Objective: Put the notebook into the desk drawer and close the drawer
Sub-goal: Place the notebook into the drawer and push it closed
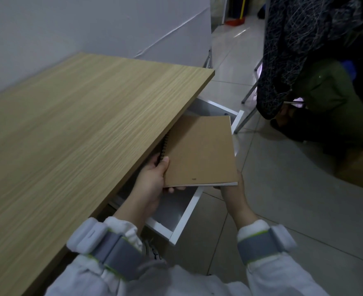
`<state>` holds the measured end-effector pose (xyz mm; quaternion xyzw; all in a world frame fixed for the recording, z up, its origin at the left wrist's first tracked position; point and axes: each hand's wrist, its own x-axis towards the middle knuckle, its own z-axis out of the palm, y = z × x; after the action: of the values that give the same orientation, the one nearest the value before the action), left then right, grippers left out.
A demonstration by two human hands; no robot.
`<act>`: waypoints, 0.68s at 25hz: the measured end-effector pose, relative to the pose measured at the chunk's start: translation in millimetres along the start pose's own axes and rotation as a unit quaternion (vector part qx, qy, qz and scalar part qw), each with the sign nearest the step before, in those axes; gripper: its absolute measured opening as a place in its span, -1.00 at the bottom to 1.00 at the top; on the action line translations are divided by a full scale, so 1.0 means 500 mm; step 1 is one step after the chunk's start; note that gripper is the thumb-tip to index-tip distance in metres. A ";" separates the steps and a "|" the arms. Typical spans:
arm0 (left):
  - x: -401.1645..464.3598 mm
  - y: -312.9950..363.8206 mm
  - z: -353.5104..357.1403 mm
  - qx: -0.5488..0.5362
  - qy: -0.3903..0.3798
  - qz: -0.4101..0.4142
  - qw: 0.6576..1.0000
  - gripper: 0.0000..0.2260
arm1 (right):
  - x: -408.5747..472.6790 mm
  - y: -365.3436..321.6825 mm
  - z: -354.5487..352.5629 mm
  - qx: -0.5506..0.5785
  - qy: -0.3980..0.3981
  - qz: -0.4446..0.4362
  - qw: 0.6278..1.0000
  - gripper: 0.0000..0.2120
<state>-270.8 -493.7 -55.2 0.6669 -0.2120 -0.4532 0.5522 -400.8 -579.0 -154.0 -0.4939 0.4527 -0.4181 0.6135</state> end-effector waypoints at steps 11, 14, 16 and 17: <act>0.029 -0.002 0.017 -0.091 0.165 -0.009 0.982 -0.86 | 0.012 -0.001 0.014 0.013 0.044 0.046 0.998 -0.79; 0.032 0.003 0.022 -0.120 0.194 -0.029 0.973 -0.85 | 0.010 -0.006 0.012 0.007 0.046 0.048 0.998 -0.76; 0.032 0.004 0.023 -0.112 0.204 -0.049 0.971 -0.78 | 0.009 -0.007 0.010 0.002 0.047 0.049 0.998 -0.74; 0.033 0.004 0.023 -0.099 0.210 -0.053 0.971 -0.73 | 0.008 -0.008 0.010 0.004 0.047 0.050 0.998 -0.74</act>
<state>-271.7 -513.7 -59.1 0.6994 -0.0091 -0.3503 0.6229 -395.2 -582.5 -150.3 -0.4480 0.5031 -0.4119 0.6136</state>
